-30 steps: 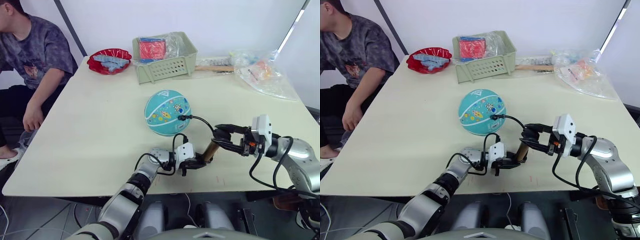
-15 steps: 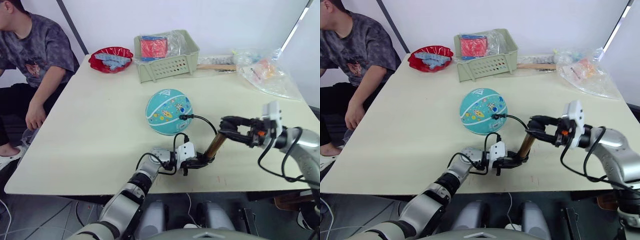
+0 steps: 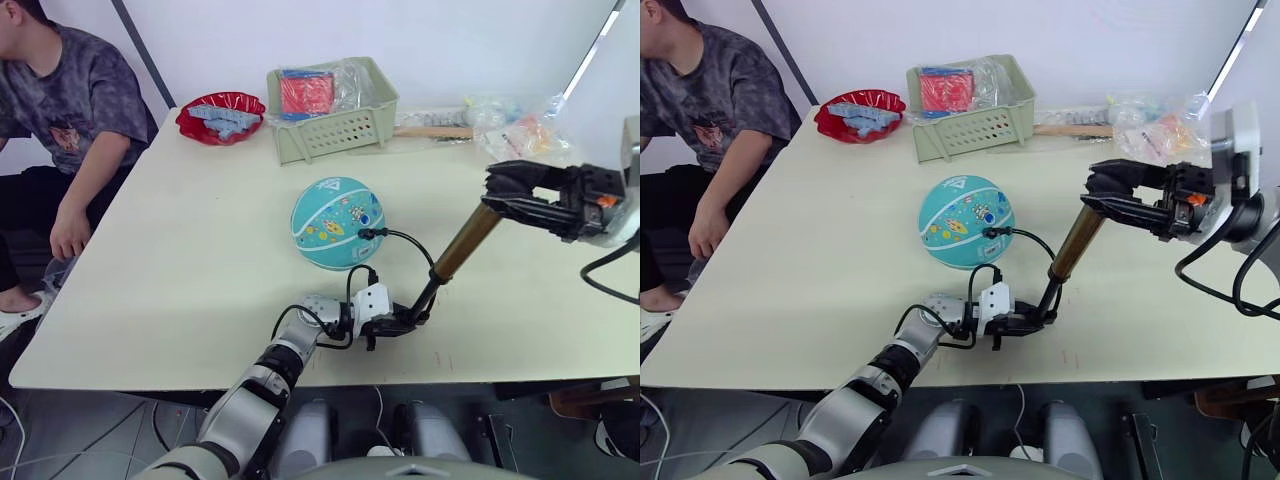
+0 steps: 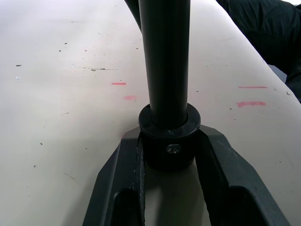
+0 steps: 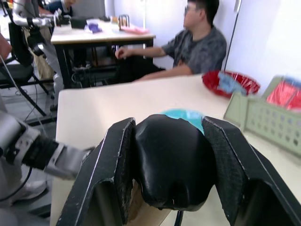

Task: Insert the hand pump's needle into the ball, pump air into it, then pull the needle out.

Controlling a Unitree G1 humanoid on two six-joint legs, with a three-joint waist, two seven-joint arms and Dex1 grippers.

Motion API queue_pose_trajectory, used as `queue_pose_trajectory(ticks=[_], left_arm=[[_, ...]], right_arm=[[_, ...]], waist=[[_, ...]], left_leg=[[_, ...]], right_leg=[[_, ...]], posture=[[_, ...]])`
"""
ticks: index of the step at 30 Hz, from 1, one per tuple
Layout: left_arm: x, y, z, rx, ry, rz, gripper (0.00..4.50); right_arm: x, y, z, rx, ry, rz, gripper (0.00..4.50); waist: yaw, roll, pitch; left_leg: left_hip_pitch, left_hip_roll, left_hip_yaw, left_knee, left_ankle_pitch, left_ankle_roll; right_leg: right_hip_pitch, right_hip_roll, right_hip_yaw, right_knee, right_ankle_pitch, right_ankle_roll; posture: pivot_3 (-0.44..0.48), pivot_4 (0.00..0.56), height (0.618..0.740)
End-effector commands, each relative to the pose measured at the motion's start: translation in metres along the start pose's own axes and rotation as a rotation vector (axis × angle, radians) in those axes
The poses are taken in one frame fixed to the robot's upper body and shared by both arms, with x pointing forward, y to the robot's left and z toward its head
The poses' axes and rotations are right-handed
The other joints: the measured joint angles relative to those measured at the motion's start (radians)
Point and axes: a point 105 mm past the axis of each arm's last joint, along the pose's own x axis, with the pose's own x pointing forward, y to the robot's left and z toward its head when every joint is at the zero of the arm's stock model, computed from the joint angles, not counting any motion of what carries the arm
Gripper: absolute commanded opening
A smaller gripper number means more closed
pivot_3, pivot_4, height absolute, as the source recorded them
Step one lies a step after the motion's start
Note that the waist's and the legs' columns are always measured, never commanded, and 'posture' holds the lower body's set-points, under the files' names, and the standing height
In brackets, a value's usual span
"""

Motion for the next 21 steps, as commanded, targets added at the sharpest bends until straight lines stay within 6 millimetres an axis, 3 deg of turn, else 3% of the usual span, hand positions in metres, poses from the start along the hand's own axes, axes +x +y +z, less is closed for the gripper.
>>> queue_pose_trajectory(ticks=[1,8,21], left_arm=[[-0.009,-0.022,-0.04,-0.101,0.136,-0.047,1.07],[-0.008,-0.022,-0.039,-0.098,0.133,-0.05,1.07],[-0.01,-0.02,-0.039,-0.095,0.137,-0.042,1.07]], right_arm=[[-0.004,0.002,0.024,-0.076,-0.06,-0.012,1.75],[0.005,0.017,-0.035,0.055,0.07,0.037,1.74],[0.023,0.045,-0.117,0.229,0.103,0.066,1.74]], waist=[[0.0,0.0,0.0],[-0.001,0.0,-0.001],[-0.004,-0.007,-0.011]], left_leg=[[0.0,0.0,0.0,0.0,0.0,0.0],[0.001,0.0,0.0,0.0,0.0,0.0],[0.004,0.001,0.0,-0.001,0.0,0.0]], right_leg=[[0.0,0.0,0.0,0.0,0.0,0.0],[0.001,0.0,0.0,0.0,0.0,0.0],[0.003,0.002,0.0,0.0,0.0,-0.001]], posture=[[0.0,0.15,0.738],[0.0,0.15,0.738],[0.0,0.15,0.738]])
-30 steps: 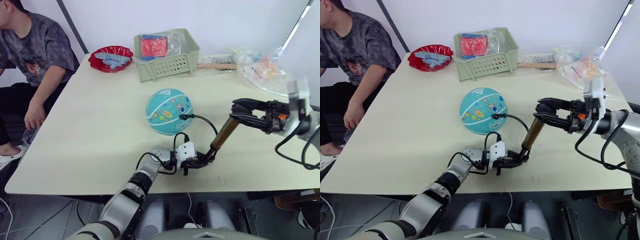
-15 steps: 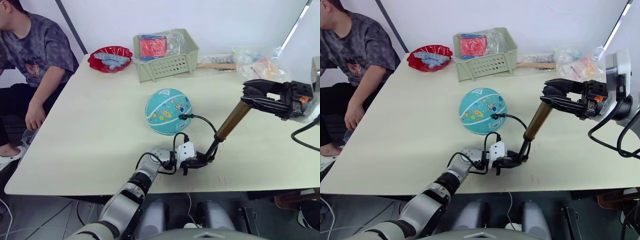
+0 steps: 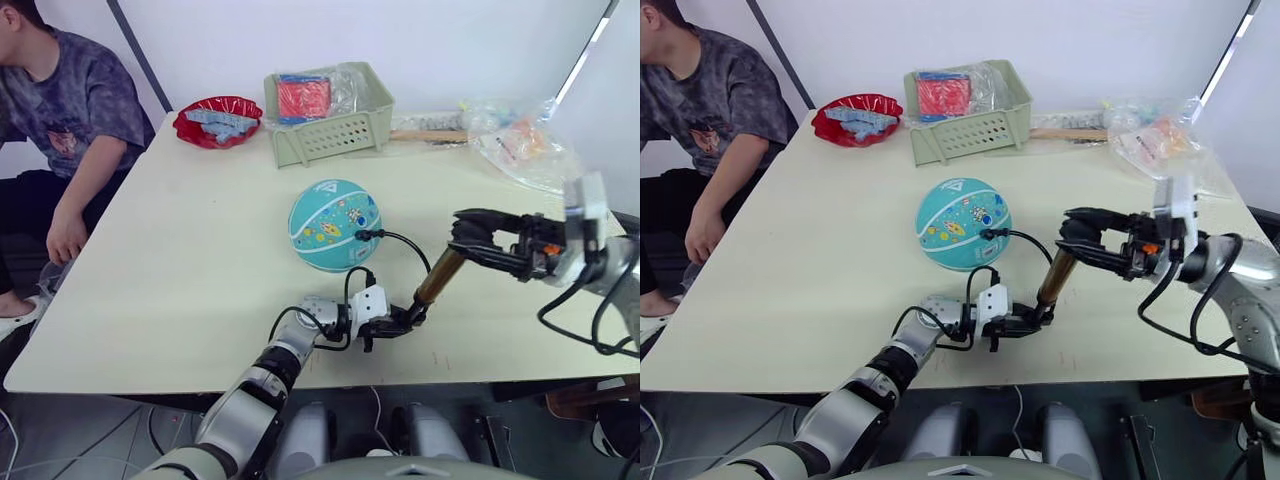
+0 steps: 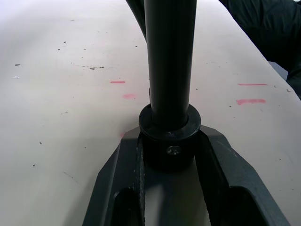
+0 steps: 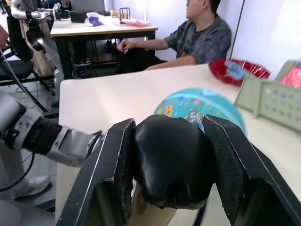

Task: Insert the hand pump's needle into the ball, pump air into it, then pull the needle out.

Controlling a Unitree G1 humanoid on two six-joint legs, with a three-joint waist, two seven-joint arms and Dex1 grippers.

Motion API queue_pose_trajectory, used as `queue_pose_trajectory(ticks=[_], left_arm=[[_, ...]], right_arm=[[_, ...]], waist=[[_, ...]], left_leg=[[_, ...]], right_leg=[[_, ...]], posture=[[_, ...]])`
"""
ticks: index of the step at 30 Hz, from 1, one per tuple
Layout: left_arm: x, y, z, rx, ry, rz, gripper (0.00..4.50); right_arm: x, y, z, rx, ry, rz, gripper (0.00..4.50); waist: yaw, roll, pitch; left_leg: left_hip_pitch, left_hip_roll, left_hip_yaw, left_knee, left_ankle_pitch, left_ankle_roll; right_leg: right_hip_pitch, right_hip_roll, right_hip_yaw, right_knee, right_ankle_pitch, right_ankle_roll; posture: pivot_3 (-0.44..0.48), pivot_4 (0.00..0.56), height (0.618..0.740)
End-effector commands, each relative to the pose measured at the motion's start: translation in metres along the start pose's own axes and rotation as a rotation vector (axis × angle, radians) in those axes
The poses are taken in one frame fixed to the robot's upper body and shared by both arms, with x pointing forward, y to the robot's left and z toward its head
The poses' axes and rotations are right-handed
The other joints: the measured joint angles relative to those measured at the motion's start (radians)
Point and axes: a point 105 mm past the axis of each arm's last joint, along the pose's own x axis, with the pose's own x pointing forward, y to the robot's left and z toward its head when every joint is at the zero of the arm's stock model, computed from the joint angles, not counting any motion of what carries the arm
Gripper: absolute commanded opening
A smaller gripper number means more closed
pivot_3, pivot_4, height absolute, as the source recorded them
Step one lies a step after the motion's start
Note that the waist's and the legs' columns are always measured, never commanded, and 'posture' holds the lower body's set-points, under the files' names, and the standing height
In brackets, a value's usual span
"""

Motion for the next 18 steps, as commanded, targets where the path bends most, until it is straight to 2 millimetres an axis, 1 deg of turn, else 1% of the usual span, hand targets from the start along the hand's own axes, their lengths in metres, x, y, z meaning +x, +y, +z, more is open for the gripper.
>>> queue_pose_trajectory(ticks=[1,8,11,12,15,18], left_arm=[[-0.006,-0.02,-0.034,-0.092,0.119,-0.047,1.07],[-0.006,-0.018,-0.033,-0.091,0.118,-0.047,1.07],[-0.005,-0.016,-0.032,-0.088,0.119,-0.048,1.07],[-0.005,-0.015,-0.032,-0.087,0.12,-0.047,1.07],[-0.006,-0.013,-0.032,-0.085,0.123,-0.045,1.07],[-0.007,-0.014,-0.033,-0.085,0.127,-0.046,1.07]], right_arm=[[0.01,0.017,-0.05,0.162,0.074,0.049,1.74],[0.013,0.025,-0.086,0.185,0.125,0.02,1.74],[0.016,0.022,-0.092,0.185,0.111,-0.008,1.74],[0.017,0.02,-0.09,0.18,0.098,-0.01,1.74],[0.02,0.015,-0.066,0.155,0.015,-0.009,1.74],[0.019,0.011,-0.04,0.119,-0.043,0.0,1.74]], waist=[[0.0,0.0,-0.001],[0.0,-0.001,-0.002],[0.0,-0.001,-0.003],[0.0,0.0,-0.003],[0.0,0.0,-0.003],[0.001,0.0,-0.001]], left_leg=[[0.0,0.0,0.0,0.0,0.0,0.0],[0.0,0.0,0.0,-0.001,0.0,0.0],[0.001,0.0,0.0,-0.001,0.0,0.0],[0.0,0.0,0.0,-0.001,0.0,0.0],[0.001,0.0,0.0,-0.001,0.0,0.0],[0.0,0.0,-0.001,-0.001,0.0,0.0]], right_leg=[[0.0,0.0,0.0,0.0,0.0,0.0],[0.0,0.001,0.0,0.0,0.0,-0.001],[0.0,0.001,0.0,0.0,-0.001,-0.001],[0.0,0.001,0.0,0.0,-0.001,-0.001],[0.0,0.0,0.0,0.0,-0.001,-0.001],[0.0,0.0,-0.001,0.0,-0.002,-0.003]], posture=[[0.0,0.15,0.738],[0.0,0.15,0.738],[0.0,0.15,0.738],[0.0,0.15,0.738],[0.0,0.15,0.738],[0.0,0.15,0.738]])
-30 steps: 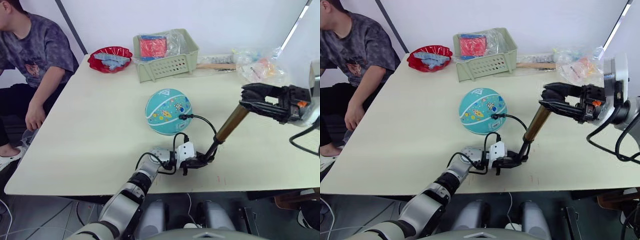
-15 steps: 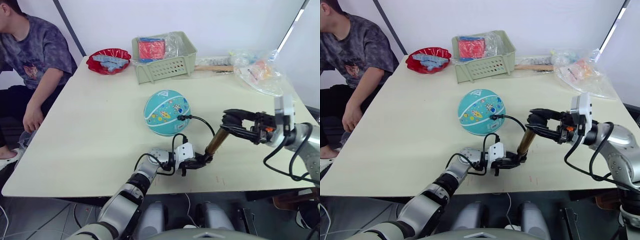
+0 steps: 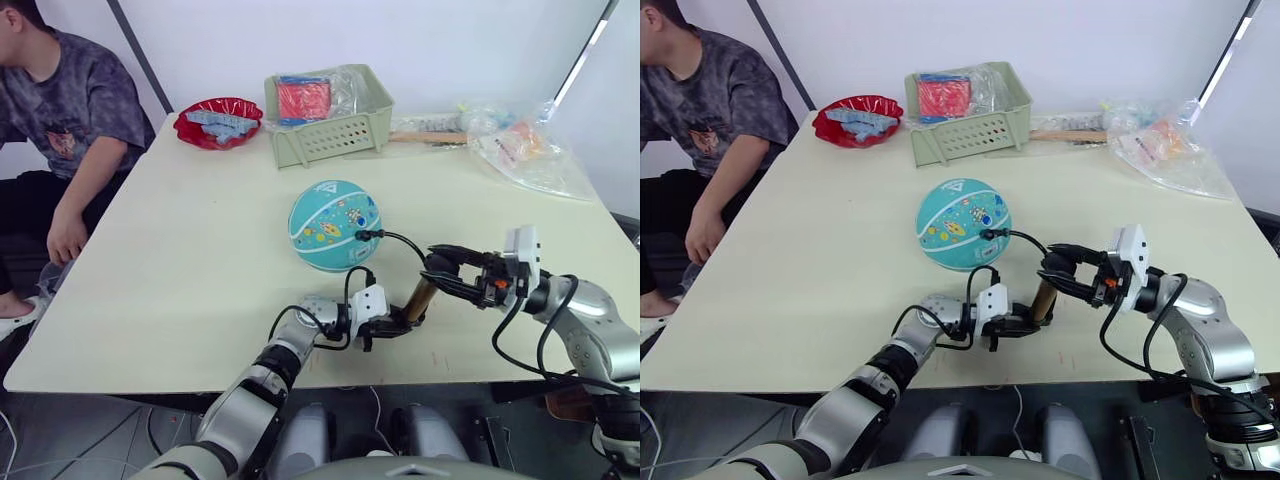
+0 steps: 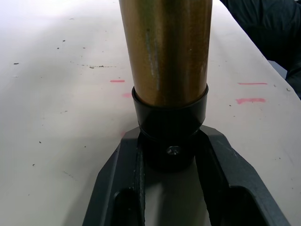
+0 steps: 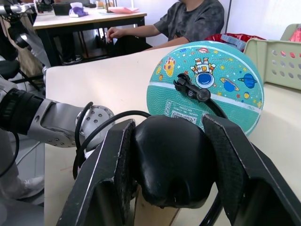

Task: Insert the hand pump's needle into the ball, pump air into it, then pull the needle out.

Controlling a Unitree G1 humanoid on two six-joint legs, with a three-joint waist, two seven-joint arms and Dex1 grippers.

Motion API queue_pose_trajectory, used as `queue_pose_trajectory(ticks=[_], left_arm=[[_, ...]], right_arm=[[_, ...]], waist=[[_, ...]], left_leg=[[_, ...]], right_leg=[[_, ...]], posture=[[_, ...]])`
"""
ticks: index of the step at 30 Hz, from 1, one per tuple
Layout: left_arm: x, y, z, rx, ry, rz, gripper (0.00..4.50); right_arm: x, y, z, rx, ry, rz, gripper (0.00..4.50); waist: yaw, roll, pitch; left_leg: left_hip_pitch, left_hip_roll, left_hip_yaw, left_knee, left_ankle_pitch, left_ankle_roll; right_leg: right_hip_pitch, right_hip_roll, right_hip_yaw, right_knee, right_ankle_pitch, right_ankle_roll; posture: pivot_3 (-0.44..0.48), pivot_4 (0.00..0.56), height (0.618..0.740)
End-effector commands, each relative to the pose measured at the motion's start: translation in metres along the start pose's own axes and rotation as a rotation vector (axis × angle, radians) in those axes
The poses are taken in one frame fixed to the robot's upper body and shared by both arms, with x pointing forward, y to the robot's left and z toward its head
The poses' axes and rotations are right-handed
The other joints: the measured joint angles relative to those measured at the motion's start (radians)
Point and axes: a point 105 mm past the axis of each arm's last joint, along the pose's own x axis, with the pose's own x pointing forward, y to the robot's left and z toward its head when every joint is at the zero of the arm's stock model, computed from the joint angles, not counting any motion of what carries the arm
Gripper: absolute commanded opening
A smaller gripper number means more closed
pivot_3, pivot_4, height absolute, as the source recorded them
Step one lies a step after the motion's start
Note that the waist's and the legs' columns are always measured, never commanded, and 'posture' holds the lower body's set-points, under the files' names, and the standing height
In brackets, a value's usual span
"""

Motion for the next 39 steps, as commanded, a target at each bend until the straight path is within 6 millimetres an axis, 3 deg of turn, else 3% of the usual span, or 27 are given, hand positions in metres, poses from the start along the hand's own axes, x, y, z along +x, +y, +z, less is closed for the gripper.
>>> queue_pose_trajectory(ticks=[1,7,11,15,21,25,29,39], left_arm=[[-0.007,-0.017,-0.033,-0.082,0.118,-0.041,1.07],[-0.007,-0.018,-0.034,-0.085,0.118,-0.044,1.07],[-0.008,-0.019,-0.035,-0.085,0.118,-0.044,1.07],[-0.006,-0.018,-0.034,-0.082,0.119,-0.049,1.07],[-0.006,-0.018,-0.034,-0.083,0.12,-0.05,1.07],[-0.007,-0.019,-0.035,-0.083,0.121,-0.051,1.07],[-0.006,-0.02,-0.035,-0.084,0.12,-0.051,1.07],[-0.006,-0.021,-0.035,-0.085,0.116,-0.049,1.07]], right_arm=[[0.002,0.007,0.023,0.039,-0.064,0.06,1.74],[-0.007,0.001,0.062,-0.033,-0.114,0.056,1.74],[-0.011,-0.002,0.077,-0.058,-0.124,0.051,1.74],[-0.023,-0.012,0.119,-0.148,-0.165,0.027,1.74],[-0.031,-0.013,0.146,-0.175,-0.199,0.021,1.74],[-0.033,-0.013,0.152,-0.179,-0.209,0.018,1.74],[-0.03,-0.01,0.134,-0.148,-0.147,0.033,1.74],[-0.018,-0.005,0.043,-0.037,0.071,0.038,1.74]], waist=[[0.0,0.002,0.002],[0.001,0.004,0.007],[0.001,0.004,0.009],[0.001,0.009,0.016],[0.002,0.007,0.017],[0.002,0.007,0.017],[0.002,0.007,0.017],[-0.001,0.002,0.01]], left_leg=[[0.0,0.0,0.0,0.0,0.0,0.0],[-0.003,-0.001,0.0,0.0,0.0,0.0],[-0.003,-0.001,0.0,0.0,0.0,0.0],[-0.003,-0.001,0.001,0.001,0.0,0.0],[-0.004,-0.001,0.0,0.001,0.0,0.0],[-0.004,-0.001,0.001,0.001,0.0,0.0],[-0.004,-0.001,0.001,0.001,0.0,0.0],[0.0,-0.001,0.001,0.001,0.0,0.0]], right_leg=[[0.0,0.0,0.0,0.0,0.0,0.0],[-0.002,-0.001,0.0,0.0,0.001,0.002],[-0.003,-0.001,0.0,0.0,0.002,0.002],[-0.003,-0.002,0.001,0.0,0.002,0.003],[-0.003,-0.002,0.0,0.0,0.002,0.003],[-0.003,-0.002,0.0,0.0,0.002,0.003],[-0.003,-0.002,0.0,0.0,0.002,0.003],[0.0,-0.001,0.0,0.001,0.002,0.003]], posture=[[0.0,0.15,0.738],[0.0,0.15,0.738],[0.0,0.15,0.738],[0.0,0.15,0.738],[0.0,0.15,0.738],[0.0,0.15,0.738],[0.0,0.15,0.738],[0.0,0.15,0.738]])
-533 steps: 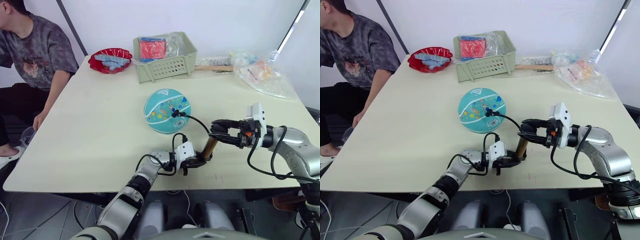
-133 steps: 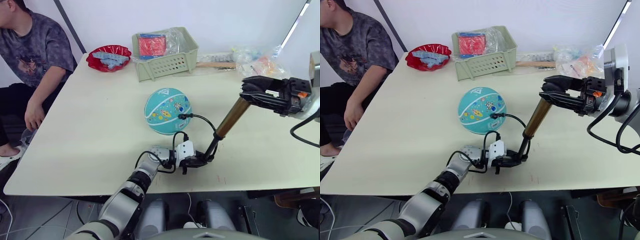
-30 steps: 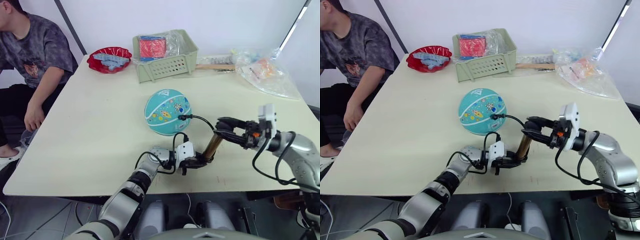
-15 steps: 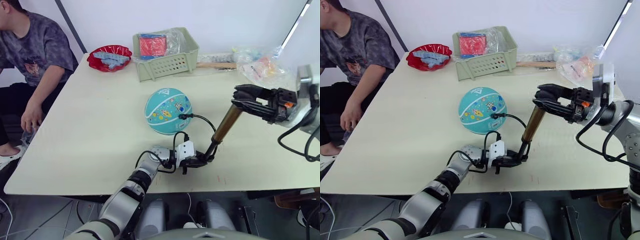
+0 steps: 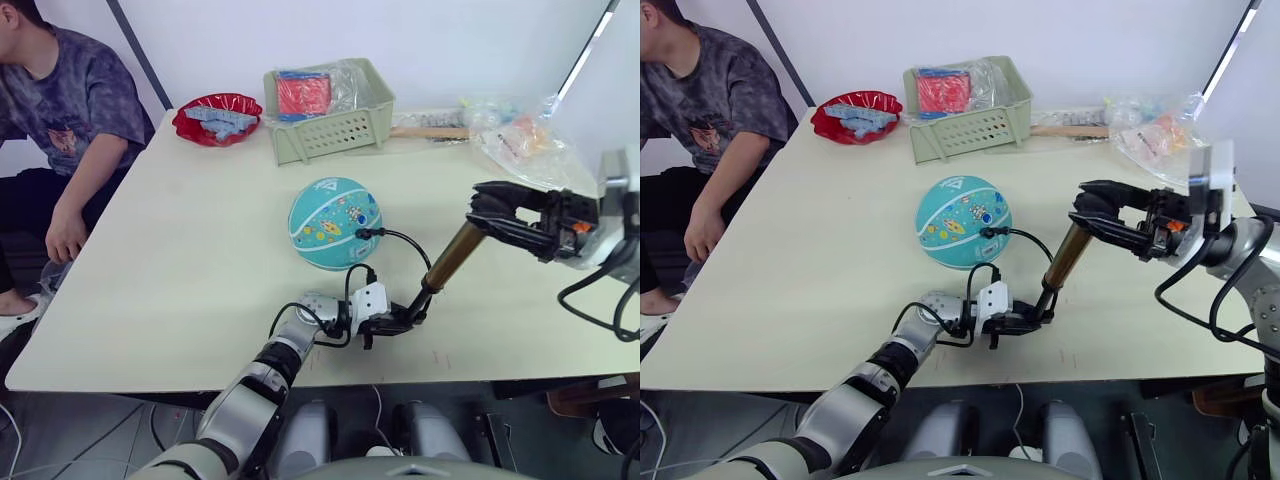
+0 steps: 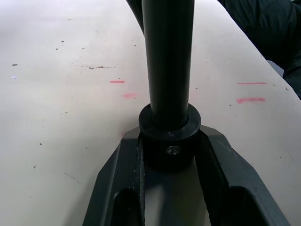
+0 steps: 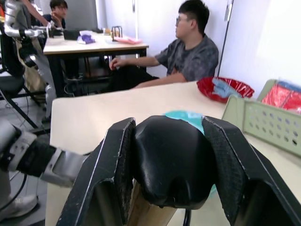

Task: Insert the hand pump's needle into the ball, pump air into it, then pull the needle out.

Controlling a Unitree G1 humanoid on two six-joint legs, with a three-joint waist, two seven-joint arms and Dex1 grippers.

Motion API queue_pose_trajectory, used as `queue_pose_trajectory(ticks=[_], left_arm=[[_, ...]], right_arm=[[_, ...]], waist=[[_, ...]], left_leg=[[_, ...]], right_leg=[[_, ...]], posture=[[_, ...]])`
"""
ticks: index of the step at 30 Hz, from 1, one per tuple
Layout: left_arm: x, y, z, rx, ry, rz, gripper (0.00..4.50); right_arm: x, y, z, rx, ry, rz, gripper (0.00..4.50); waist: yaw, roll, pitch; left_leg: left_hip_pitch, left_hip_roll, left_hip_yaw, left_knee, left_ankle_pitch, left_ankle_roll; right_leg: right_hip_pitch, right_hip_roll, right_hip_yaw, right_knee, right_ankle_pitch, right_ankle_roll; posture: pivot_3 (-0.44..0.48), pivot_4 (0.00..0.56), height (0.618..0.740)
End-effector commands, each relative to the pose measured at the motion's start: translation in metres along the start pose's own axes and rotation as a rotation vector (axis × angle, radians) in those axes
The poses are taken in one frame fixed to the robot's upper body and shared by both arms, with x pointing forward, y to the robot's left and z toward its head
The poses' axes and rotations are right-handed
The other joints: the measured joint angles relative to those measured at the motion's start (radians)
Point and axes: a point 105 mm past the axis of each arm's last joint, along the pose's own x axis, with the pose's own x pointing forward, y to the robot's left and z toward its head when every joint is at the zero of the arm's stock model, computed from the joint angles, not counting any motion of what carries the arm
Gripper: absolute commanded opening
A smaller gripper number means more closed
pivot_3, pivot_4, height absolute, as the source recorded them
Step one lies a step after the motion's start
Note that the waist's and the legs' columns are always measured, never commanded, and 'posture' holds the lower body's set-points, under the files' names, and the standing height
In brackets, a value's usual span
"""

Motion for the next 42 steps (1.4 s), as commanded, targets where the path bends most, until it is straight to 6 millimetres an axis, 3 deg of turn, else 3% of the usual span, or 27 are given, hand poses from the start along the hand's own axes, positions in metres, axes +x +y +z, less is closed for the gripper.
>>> queue_pose_trajectory(ticks=[1,14,18,23,33,42], left_arm=[[-0.006,-0.022,-0.037,-0.096,0.123,-0.045,1.07],[-0.005,-0.019,-0.035,-0.089,0.122,-0.04,1.07],[-0.005,-0.018,-0.034,-0.089,0.12,-0.038,1.07],[-0.006,-0.018,-0.035,-0.09,0.124,-0.038,1.07],[-0.006,-0.019,-0.036,-0.094,0.124,-0.041,1.07],[-0.006,-0.02,-0.036,-0.093,0.123,-0.041,1.07]], right_arm=[[0.0,0.008,-0.055,0.079,0.167,0.02,1.74],[0.008,0.041,-0.138,0.214,0.264,0.056,1.74],[0.008,0.043,-0.143,0.209,0.257,0.047,1.74],[0.009,0.028,-0.115,0.158,0.181,0.02,1.74],[0.002,-0.005,-0.006,0.027,-0.029,0.0,1.74],[-0.008,-0.019,0.061,-0.048,-0.109,-0.001,1.74]], waist=[[0.0,-0.001,-0.003],[0.001,-0.009,-0.012],[0.001,-0.007,-0.014],[0.001,-0.008,-0.015],[0.004,0.0,-0.002],[0.004,0.004,0.006]], left_leg=[[0.0,0.0,0.0,0.0,0.0,0.0],[0.001,0.0,-0.001,0.0,0.0,0.0],[0.001,0.0,-0.001,0.0,0.0,0.0],[0.002,0.001,-0.002,0.0,0.0,0.0],[-0.004,-0.001,-0.001,0.0,0.0,0.0],[-0.004,-0.001,-0.001,0.0,0.0,0.0]], right_leg=[[0.0,0.0,0.0,0.0,0.0,0.0],[0.001,0.001,0.0,0.0,-0.002,-0.004],[0.001,0.001,0.0,0.0,-0.002,-0.004],[0.002,0.001,-0.001,0.0,-0.002,-0.004],[-0.003,-0.001,-0.001,-0.001,0.0,-0.001],[-0.003,-0.002,-0.001,-0.001,0.0,0.0]], posture=[[0.0,0.15,0.738],[0.0,0.15,0.738],[0.0,0.15,0.738],[0.0,0.15,0.738],[0.0,0.15,0.738],[0.0,0.15,0.738]])
